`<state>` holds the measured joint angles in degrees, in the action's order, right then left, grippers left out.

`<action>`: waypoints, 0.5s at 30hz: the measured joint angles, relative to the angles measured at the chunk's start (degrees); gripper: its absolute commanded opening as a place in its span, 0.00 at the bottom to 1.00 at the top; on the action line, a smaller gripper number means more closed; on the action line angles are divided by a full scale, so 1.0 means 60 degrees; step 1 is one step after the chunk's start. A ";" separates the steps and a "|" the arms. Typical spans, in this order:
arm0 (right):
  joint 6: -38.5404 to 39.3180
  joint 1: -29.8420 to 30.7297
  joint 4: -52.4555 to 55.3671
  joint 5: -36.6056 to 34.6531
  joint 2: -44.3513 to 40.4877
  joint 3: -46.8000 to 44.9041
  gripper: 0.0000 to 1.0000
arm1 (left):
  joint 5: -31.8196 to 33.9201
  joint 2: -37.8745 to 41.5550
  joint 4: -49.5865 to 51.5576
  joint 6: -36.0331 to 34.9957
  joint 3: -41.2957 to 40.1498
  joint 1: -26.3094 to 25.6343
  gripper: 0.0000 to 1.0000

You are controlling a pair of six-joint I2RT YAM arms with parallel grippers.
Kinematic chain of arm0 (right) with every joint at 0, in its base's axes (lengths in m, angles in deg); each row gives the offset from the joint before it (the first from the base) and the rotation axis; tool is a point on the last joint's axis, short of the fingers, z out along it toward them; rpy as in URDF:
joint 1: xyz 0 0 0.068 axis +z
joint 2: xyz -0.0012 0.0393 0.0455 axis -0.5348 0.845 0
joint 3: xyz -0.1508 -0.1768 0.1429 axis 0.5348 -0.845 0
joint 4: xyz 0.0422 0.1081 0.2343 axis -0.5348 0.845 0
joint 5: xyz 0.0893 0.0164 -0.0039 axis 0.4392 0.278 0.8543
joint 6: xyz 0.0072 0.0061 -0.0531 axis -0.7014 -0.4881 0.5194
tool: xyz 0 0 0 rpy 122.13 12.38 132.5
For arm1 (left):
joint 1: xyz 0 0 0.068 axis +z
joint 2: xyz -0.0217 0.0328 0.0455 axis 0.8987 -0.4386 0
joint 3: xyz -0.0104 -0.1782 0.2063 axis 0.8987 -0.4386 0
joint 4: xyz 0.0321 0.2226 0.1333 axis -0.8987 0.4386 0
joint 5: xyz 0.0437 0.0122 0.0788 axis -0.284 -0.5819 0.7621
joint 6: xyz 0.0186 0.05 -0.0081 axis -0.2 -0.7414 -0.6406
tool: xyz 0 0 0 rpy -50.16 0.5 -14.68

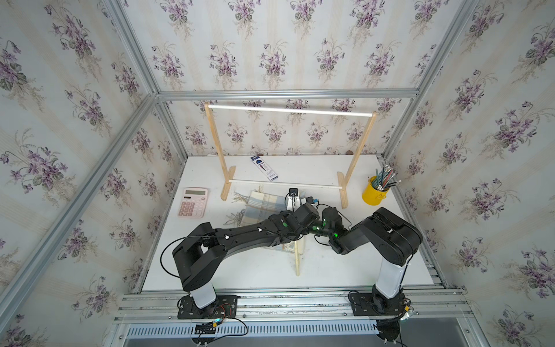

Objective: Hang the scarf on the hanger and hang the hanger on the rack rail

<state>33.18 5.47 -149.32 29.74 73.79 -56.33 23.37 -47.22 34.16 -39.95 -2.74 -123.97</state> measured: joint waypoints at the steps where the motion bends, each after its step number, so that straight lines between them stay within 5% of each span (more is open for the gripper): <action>1: 0.0117 0.0076 0.0346 -0.0153 0.0000 0.0117 0.00 | 0.0084 -0.0004 0.0018 -0.0102 0.0000 -0.0007 0.00; 9: 0.0288 0.0270 0.0546 -0.0980 0.0696 0.0430 0.01 | 0.0066 0.0018 -0.0076 0.0098 -0.0066 0.0000 0.00; 15: 0.0033 0.0280 0.0055 -0.0984 0.0845 0.0364 0.40 | 0.0040 0.0018 -0.0175 0.0135 -0.0102 0.0007 0.00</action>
<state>33.37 7.15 -148.99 23.84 78.86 -54.15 23.61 -47.11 33.11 -39.15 -3.35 -123.93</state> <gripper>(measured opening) 0.277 0.158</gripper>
